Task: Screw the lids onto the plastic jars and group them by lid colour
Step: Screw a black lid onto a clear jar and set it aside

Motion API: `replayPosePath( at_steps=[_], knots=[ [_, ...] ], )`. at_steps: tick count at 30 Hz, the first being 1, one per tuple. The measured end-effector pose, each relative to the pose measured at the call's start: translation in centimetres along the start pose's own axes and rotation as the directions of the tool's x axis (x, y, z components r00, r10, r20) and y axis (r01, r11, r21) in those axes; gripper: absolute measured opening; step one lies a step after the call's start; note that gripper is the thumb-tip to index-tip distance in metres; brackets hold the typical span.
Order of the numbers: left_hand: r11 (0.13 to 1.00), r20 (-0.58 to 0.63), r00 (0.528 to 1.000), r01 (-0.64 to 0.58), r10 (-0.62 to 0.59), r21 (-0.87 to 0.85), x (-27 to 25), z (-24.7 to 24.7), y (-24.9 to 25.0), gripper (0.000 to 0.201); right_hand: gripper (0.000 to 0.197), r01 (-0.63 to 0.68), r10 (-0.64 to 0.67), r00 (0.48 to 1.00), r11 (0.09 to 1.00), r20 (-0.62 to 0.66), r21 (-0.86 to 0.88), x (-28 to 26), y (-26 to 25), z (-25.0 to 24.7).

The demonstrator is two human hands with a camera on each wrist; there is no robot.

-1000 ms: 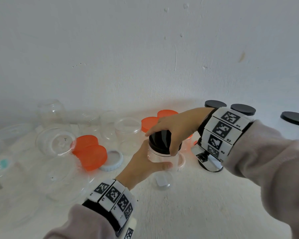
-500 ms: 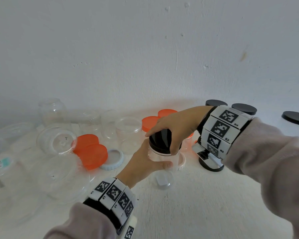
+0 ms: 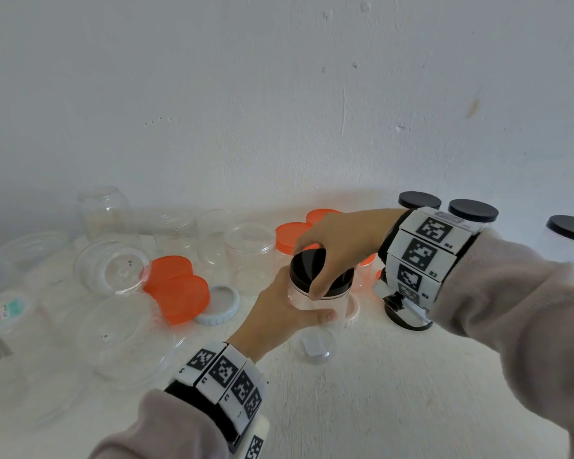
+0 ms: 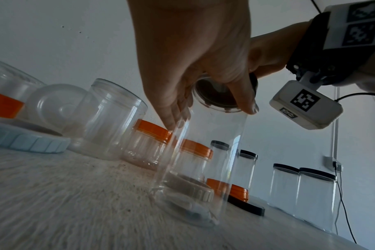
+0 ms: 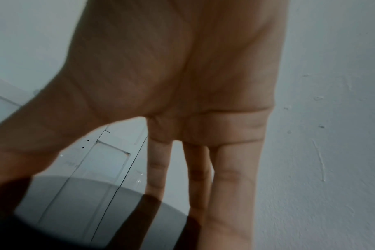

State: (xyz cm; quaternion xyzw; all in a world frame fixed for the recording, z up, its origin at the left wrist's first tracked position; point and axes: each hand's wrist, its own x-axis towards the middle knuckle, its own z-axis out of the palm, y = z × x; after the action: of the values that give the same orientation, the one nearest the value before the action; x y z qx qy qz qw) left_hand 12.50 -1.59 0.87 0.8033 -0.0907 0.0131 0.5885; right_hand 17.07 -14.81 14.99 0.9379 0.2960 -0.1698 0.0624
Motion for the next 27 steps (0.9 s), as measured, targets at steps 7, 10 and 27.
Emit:
replayPosePath(
  at_steps=[7, 10, 27],
  knots=[
    [1.0, 0.019, 1.0, 0.015, -0.014, -0.021, 0.1, -0.1, 0.0, 0.083, 0.075, -0.033, 0.033, 0.998, 0.999, 0.062, -0.001, -0.1, -0.1, -0.1],
    [0.999, 0.019, 1.0, 0.016, -0.016, -0.038, 0.2, -0.1, -0.1, 0.085, 0.083, 0.012, -0.007, 0.995, 0.999, 0.099, -0.044, -0.4, 0.0, -0.5],
    [1.0, 0.001, 1.0, 0.016, -0.016, 0.017, 0.1, 0.0, 0.1, 0.086, 0.067, -0.044, 0.048, 0.996, 0.998, -0.078, 0.05, 0.9, 0.5, 1.1]
  ],
)
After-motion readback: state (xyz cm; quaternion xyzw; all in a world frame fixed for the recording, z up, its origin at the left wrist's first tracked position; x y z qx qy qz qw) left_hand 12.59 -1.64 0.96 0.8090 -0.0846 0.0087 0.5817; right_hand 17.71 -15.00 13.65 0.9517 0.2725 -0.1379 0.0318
